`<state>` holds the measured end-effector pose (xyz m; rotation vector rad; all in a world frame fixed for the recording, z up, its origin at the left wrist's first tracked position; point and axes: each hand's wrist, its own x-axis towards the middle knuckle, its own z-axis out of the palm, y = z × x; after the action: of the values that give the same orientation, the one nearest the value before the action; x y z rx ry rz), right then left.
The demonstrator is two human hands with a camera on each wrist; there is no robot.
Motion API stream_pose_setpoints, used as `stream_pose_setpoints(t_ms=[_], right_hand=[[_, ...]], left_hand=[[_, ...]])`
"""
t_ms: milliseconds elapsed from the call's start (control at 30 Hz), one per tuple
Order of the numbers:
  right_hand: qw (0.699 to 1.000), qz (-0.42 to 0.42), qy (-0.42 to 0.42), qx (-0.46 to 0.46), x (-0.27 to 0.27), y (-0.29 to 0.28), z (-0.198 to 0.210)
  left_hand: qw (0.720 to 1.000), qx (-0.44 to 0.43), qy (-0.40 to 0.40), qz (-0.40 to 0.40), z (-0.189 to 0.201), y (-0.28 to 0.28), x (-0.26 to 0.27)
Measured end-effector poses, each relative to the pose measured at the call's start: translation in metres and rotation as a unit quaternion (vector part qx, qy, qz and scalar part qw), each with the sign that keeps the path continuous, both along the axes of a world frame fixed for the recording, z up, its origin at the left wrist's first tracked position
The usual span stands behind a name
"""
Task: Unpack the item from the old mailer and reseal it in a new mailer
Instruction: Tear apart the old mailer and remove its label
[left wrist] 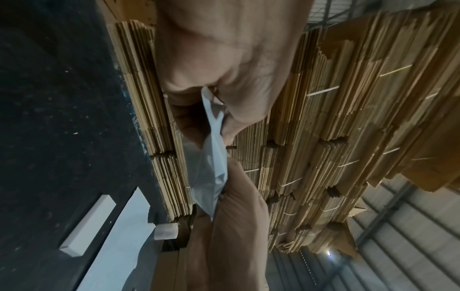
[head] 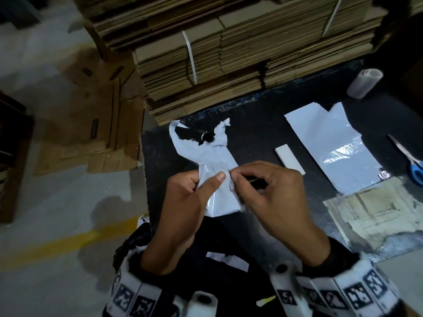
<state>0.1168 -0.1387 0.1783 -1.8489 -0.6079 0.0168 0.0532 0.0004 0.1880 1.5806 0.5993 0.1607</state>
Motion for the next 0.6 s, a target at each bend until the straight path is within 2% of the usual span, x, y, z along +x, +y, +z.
stream_pose_setpoints(t_ms=[67,267,367,467,600], right_hand=[[1.000,0.012,-0.003,0.010,-0.0027,-0.0005,0.0021],[0.989,0.009,-0.138,-0.044,-0.0025,0.0048,0.0014],[0.986,0.013,-0.156,-0.056,-0.0023,0.0050,0.0015],[0.993,0.014,-0.116,-0.033,-0.0030,0.0032,0.0027],[0.998,0.017,0.043,0.029,-0.0027,-0.0028,0.0085]], left_hand=[[1.000,0.003,-0.005,0.007,0.0014,0.0007,-0.0001],[1.000,0.013,-0.015,0.010,0.0031,0.0000,-0.0025],[0.999,0.021,-0.033,-0.004,0.0018,0.0010,-0.0040],[0.999,0.014,-0.043,-0.015,0.0042,-0.0012,-0.0041],[0.999,-0.002,-0.042,-0.015,0.0065,-0.0049,-0.0043]])
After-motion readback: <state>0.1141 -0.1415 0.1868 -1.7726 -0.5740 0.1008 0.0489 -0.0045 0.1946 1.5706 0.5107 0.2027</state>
